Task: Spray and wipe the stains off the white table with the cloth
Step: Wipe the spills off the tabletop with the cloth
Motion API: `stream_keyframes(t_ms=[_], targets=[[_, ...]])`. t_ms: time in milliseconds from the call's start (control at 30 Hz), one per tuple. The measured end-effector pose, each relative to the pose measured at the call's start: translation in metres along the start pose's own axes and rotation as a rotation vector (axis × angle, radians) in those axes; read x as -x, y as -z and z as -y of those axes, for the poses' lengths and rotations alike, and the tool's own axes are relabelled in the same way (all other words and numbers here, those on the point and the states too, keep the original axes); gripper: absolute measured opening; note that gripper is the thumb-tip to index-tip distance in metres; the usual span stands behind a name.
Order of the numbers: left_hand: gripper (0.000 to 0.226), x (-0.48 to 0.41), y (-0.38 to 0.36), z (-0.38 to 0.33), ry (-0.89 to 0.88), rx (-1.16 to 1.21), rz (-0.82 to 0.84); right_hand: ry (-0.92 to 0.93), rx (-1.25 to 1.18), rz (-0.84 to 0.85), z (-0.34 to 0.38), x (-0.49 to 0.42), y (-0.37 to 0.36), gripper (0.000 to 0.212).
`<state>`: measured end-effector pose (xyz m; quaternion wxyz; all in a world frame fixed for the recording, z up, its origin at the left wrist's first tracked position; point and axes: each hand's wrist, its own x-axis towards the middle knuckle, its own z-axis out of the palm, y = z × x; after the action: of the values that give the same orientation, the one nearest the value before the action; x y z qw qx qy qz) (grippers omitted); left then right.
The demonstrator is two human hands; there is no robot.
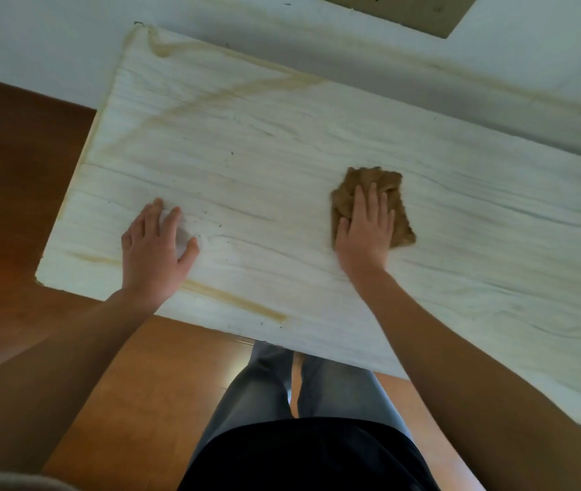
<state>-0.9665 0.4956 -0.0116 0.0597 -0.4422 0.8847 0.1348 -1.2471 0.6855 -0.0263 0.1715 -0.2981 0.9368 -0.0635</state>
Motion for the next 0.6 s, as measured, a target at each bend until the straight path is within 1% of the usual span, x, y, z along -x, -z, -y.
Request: stream_keyframes(t_ms=[100,200,300,367,400,467,533,600], targets=[[0.059,-0.001,0.001,0.001,0.001,-0.018,0.024,0.199,0.036,0.074,0.028,0.031,-0.012,0.067],[0.064,-0.002,-0.001,-0.002,0.035,-0.009,0.042,0.431,0.135,0.161,0.032,0.075,-0.026,0.065],[0.066,-0.003,-0.001,-0.007,0.066,-0.020,0.051,0.626,0.150,0.212,0.004,0.104,-0.031,0.062],[0.067,-0.001,0.001,-0.010,0.058,-0.055,0.048,0.699,0.131,0.212,-0.027,0.111,-0.026,0.061],[0.067,0.002,0.002,-0.014,0.054,-0.073,0.039,0.701,0.125,0.210,-0.044,0.111,-0.022,0.061],[0.068,0.011,0.005,-0.028,0.040,-0.087,0.015,0.632,0.103,0.188,-0.078,0.108,-0.012,0.063],[0.067,0.021,0.007,-0.053,-0.004,-0.070,0.009,0.490,0.075,0.146,-0.113,0.099,0.001,0.066],[0.066,0.033,0.004,-0.085,-0.095,-0.064,0.026,0.312,0.034,0.077,-0.149,0.087,0.017,0.067]])
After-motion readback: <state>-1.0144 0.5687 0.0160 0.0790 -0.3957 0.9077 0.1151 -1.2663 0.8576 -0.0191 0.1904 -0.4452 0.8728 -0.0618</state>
